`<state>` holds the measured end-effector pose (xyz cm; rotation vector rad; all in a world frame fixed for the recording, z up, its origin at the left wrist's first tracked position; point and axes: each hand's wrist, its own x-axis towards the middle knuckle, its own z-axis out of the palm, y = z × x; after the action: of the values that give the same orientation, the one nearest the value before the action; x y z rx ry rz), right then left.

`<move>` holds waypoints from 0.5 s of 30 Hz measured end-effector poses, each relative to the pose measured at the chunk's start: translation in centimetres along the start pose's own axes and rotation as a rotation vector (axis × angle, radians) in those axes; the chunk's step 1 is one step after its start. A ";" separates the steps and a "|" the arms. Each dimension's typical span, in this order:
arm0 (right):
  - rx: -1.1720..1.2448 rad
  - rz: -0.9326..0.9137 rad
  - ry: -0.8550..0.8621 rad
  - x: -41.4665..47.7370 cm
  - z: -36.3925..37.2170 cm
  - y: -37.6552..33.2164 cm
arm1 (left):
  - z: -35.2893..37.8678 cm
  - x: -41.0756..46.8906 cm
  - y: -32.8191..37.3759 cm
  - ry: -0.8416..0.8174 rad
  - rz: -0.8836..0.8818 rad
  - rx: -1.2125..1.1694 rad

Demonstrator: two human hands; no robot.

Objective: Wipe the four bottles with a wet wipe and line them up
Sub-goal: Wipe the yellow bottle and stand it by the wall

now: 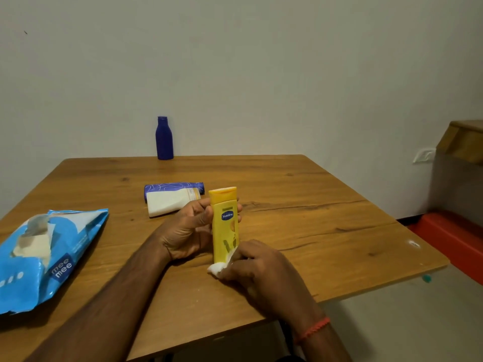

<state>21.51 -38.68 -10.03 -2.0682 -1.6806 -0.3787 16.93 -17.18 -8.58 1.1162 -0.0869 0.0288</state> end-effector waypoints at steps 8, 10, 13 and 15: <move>0.709 0.321 0.488 1.9 -3.4 1.1 | 0.2 -0.2 0.3 0.068 0.092 -0.038; 0.797 0.340 0.584 2.6 -4.5 1.2 | 0.5 -0.1 0.5 0.085 0.110 0.045; 0.752 0.326 0.631 3.8 -5.6 1.3 | 0.7 0.1 0.5 0.062 0.091 0.192; 0.649 0.301 0.612 4.4 -5.9 1.0 | 0.7 0.2 0.3 0.036 0.075 0.232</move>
<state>23.86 -38.06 -2.98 -1.4769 -0.9409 -0.2750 17.06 -17.68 -8.00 1.3435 -0.0946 0.1282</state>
